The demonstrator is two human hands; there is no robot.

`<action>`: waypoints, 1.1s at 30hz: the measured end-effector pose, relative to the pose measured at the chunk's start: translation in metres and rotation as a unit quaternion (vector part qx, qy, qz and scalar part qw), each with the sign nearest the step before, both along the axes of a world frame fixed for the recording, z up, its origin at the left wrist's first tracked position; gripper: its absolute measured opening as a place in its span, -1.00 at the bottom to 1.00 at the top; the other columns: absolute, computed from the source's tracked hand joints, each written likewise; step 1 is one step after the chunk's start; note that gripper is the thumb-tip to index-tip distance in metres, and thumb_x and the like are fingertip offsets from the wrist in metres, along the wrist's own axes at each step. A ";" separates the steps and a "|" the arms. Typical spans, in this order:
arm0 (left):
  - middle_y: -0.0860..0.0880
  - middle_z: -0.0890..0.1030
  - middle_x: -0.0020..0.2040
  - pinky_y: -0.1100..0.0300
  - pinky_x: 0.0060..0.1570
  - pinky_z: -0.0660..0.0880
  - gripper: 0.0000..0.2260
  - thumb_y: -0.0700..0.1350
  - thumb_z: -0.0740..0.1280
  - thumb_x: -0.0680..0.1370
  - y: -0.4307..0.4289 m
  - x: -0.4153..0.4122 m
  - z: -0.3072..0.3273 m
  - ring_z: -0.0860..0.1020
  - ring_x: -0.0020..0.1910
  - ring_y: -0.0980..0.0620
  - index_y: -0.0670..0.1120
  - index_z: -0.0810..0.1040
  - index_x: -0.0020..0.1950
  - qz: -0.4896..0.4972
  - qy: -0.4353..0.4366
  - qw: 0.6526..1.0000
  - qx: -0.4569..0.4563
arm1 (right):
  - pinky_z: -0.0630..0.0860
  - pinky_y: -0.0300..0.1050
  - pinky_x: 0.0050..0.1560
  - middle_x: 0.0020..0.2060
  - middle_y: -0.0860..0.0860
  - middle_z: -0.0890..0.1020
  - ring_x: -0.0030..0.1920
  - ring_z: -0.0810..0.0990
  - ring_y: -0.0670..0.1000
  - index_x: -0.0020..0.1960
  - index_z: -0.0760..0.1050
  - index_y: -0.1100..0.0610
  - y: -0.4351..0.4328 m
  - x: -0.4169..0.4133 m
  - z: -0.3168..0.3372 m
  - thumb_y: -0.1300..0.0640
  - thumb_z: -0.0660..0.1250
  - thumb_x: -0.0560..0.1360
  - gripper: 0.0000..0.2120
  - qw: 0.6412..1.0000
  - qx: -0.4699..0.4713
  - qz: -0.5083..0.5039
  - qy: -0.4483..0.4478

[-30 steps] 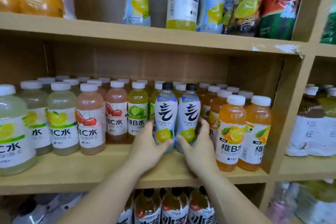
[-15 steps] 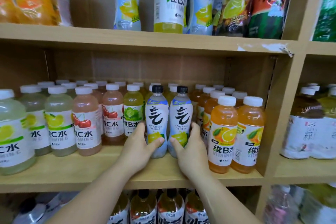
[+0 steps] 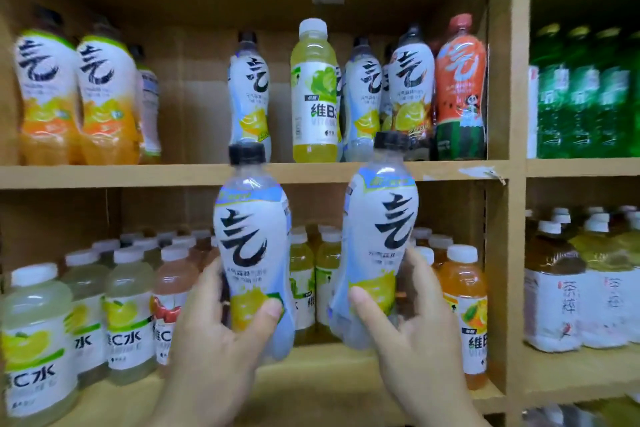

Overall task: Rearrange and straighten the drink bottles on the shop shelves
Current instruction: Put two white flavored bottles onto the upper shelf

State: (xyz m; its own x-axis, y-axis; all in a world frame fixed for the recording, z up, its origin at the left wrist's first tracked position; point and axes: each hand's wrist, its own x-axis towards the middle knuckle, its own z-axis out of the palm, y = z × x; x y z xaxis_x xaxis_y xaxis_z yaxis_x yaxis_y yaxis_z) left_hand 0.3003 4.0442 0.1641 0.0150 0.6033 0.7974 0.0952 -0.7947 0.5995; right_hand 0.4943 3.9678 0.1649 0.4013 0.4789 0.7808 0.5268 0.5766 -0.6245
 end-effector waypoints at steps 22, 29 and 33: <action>0.15 0.54 -0.04 0.21 -0.26 0.39 -0.72 0.17 0.38 0.56 0.084 -0.005 0.214 0.54 -0.08 0.15 0.04 0.45 0.13 0.133 0.109 0.985 0.017 | 0.48 0.00 0.06 0.23 0.09 0.62 0.22 0.58 0.18 0.38 0.38 0.11 0.068 0.054 0.206 -0.13 0.45 0.52 -0.44 0.978 -0.057 -0.176 -0.094; 0.06 0.60 0.02 0.14 -0.19 0.51 -0.70 0.15 0.41 0.57 0.096 -0.002 0.220 0.60 -0.06 0.09 0.00 0.47 0.15 0.081 0.129 0.988 -0.023 | 0.56 0.12 0.12 0.14 0.09 0.65 0.15 0.61 0.18 0.32 0.43 0.12 0.075 0.052 0.207 -0.18 0.44 0.52 -0.47 0.967 -0.083 -0.199 -0.132; 0.08 0.60 0.00 0.17 -0.23 0.50 -0.69 0.16 0.42 0.56 0.098 0.000 0.223 0.60 -0.06 0.12 0.01 0.46 0.14 0.074 0.146 0.986 -0.023 | 0.57 0.14 0.12 0.12 0.07 0.66 0.13 0.61 0.17 0.28 0.46 0.10 0.075 0.050 0.208 -0.22 0.43 0.52 -0.49 0.961 -0.092 -0.218 -0.145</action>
